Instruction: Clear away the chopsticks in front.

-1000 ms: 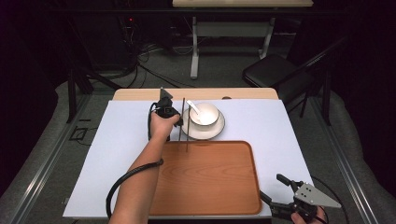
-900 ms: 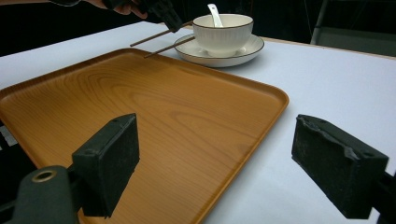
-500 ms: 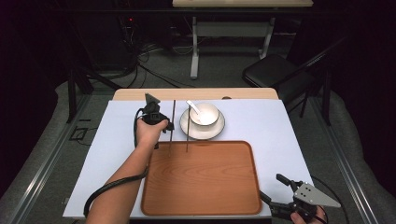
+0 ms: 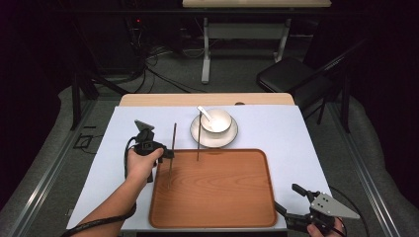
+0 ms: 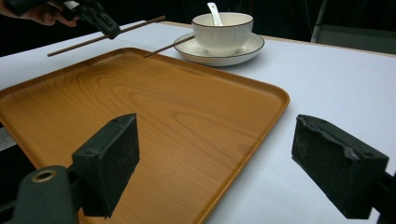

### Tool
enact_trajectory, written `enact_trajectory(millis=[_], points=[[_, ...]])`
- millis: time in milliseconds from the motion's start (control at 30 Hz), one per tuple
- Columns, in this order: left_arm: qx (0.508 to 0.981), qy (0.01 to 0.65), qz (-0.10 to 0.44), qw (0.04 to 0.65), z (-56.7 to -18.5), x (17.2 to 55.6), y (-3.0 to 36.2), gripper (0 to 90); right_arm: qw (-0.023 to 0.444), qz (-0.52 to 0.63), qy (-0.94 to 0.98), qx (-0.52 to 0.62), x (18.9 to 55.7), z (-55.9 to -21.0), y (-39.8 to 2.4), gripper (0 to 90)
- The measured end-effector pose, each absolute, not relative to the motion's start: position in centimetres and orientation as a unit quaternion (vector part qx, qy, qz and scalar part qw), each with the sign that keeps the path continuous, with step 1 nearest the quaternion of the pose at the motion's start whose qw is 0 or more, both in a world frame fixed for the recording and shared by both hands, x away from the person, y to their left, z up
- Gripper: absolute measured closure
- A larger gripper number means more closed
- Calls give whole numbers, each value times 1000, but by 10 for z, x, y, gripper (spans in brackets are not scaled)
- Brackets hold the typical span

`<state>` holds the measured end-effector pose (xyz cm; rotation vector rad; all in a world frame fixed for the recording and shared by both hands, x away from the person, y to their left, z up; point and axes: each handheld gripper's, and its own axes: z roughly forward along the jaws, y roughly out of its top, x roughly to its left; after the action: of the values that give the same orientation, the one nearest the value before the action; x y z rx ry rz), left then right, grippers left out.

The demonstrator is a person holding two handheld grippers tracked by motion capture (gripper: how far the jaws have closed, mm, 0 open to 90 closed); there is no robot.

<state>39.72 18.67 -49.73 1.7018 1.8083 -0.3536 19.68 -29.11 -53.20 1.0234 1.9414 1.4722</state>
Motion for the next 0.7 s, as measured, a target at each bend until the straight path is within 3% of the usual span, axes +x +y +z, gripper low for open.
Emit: enact_trajectory(millis=[700], points=[[659,684,-158,270,-519,338,183,847,248,540,709,378,197,-532,-292,146]])
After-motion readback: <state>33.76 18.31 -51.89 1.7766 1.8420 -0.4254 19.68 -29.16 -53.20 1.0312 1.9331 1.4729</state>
